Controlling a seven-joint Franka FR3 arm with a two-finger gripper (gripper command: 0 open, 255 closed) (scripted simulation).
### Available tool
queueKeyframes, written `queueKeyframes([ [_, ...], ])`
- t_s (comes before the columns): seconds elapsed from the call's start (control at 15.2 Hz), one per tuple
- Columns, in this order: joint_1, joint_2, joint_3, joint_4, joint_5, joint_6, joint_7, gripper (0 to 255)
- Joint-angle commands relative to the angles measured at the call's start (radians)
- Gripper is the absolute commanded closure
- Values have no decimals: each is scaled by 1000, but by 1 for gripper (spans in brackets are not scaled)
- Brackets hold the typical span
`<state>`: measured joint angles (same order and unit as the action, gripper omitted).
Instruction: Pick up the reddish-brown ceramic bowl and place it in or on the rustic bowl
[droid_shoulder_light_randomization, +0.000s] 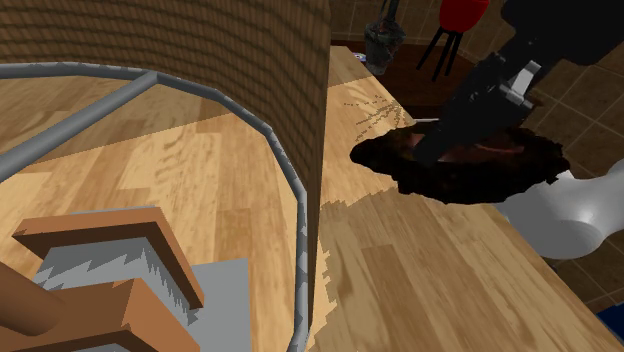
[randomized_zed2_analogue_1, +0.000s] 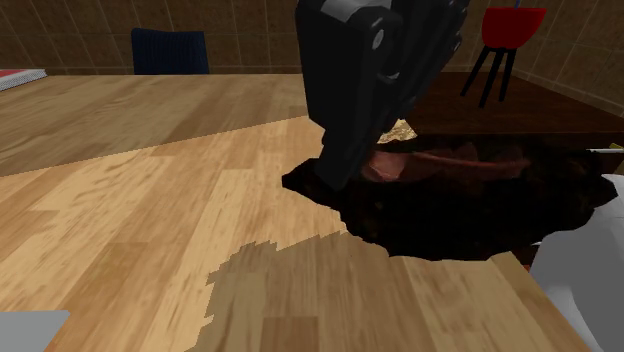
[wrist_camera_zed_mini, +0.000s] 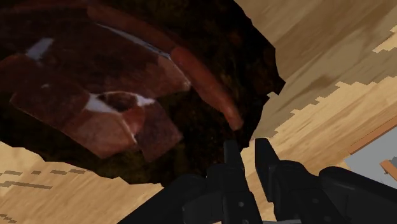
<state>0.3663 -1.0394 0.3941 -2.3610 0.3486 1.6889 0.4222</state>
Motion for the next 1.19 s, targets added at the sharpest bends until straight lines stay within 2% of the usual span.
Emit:
queueKeyframes([
  [0.0,-1,2,0,-5,-2,-2,0,255],
  [0.07,-1,2,1,-5,-1,-1,-1,0],
  [0.4,-1,2,0,-5,-2,-2,0,0],
  [0.66,-8,23,-36,131,-31,-118,10,0],
  [1.12,-7,23,-36,131,-31,-118,10,0],
])
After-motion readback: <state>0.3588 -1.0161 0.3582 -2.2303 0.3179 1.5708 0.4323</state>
